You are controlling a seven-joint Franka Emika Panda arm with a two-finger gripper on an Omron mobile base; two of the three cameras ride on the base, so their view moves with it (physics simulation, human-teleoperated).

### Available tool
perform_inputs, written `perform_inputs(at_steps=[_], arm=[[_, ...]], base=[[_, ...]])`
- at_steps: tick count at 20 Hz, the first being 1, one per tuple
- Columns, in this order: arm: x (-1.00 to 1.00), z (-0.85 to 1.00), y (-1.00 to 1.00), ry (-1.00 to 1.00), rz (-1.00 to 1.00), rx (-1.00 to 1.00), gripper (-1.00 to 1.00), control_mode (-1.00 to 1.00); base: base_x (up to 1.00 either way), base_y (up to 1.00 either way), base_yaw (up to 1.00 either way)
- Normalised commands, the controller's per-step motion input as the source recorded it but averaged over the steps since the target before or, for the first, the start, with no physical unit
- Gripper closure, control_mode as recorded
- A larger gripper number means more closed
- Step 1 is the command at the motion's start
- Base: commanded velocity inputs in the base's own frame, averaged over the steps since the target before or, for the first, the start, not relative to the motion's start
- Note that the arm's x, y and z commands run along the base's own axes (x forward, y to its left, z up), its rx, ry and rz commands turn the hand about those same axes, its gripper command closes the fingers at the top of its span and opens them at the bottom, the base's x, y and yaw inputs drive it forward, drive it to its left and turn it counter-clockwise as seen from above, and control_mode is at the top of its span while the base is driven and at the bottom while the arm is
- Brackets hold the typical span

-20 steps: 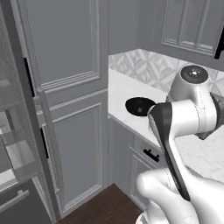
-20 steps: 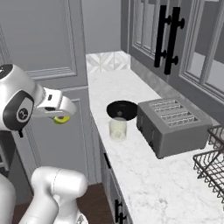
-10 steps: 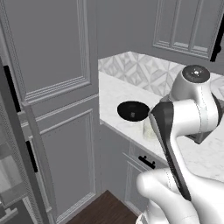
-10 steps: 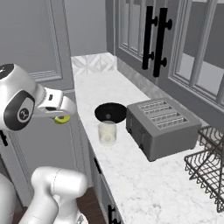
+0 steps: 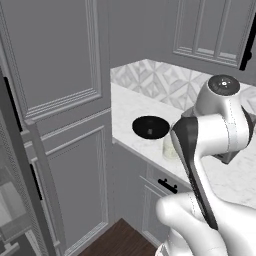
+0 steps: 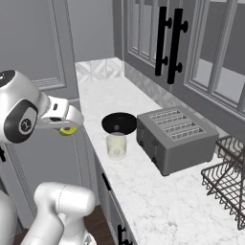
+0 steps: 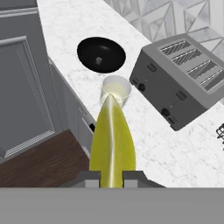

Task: Grab a lemon wedge from the fridge and one ice cube from the ice bowl, and put them in the glass of lemonade.

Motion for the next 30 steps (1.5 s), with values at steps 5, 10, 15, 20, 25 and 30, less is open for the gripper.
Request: perform_inputs(at_steps=[5, 10, 15, 20, 25, 30], arm=[[0.00, 0.00, 0.00, 0.00, 0.00, 0.00, 1.00, -1.00], [0.00, -0.03, -0.12, 0.08, 0.08, 0.00, 1.00, -1.00], [0.03, -0.17, -0.32, 0.12, 0.22, -0.06, 1.00, -1.00], [0.00, -0.15, -0.39, 0.02, 0.42, -0.24, 1.00, -1.00], [0.04, -0.08, -0.05, 0.11, 0.55, -0.30, 1.00, -1.00], [0.27, 0.00, -0.01, 0.28, 0.58, -0.33, 1.00, -1.00]], base=[[0.00, 0.00, 0.00], [0.00, 0.00, 0.00], [0.00, 0.00, 0.00], [0.00, 0.00, 0.00], [0.00, 0.00, 0.00], [0.00, 0.00, 0.00]])
